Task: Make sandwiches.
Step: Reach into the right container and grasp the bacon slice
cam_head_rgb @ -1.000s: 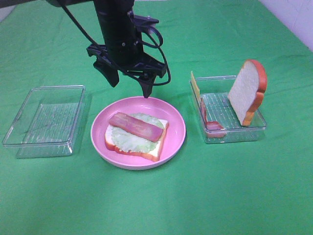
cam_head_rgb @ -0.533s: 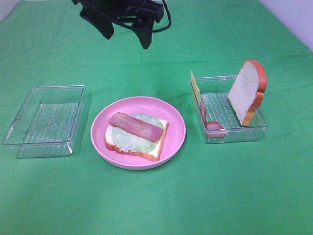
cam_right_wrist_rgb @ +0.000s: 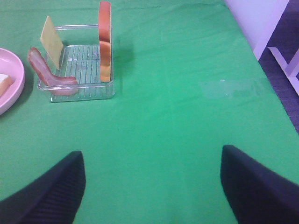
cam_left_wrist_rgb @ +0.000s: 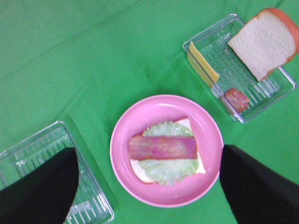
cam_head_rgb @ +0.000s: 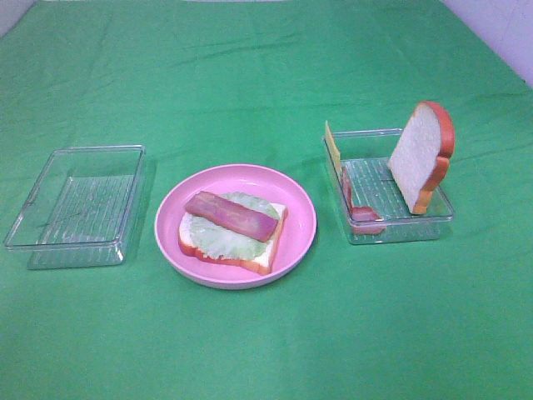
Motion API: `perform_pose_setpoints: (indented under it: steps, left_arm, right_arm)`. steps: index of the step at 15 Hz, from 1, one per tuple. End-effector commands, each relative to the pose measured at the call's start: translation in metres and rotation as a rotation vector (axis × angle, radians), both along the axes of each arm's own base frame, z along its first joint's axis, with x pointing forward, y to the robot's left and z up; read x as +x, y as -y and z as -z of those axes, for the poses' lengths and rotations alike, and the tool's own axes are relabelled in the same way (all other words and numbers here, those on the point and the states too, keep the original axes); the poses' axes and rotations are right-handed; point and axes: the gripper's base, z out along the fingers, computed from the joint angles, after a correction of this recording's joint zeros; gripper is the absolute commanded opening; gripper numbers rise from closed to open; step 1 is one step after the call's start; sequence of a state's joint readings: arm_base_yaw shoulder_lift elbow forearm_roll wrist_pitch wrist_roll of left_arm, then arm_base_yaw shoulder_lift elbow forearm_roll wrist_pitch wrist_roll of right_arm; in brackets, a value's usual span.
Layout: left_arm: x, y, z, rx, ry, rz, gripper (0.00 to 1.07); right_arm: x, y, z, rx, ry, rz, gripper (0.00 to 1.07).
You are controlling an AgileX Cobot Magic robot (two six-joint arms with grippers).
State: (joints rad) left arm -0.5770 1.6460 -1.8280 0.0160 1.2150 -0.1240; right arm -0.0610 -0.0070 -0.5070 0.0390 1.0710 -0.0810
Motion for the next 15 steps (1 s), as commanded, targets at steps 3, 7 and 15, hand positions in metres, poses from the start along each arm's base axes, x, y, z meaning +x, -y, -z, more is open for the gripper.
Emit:
perform_pose_setpoints:
  steps: [3,7,15]
  left_arm:
    - [-0.073,-0.048,0.026,0.089,-0.144,-0.03,0.79]
    - [-0.121,-0.079,0.05,0.109,-0.176,-0.029,0.79]
    - [-0.21,-0.137,0.104,-0.003,0.07,0.028,0.79]
  right_arm:
    - [-0.001,0.0,0.0,0.005,0.023,0.01,0.76]
    - [-0.001,0.0,0.0,0.005,0.023,0.01,0.76]
    - [-0.001,0.0,0.0,0.005,0.023,0.01,0.76]
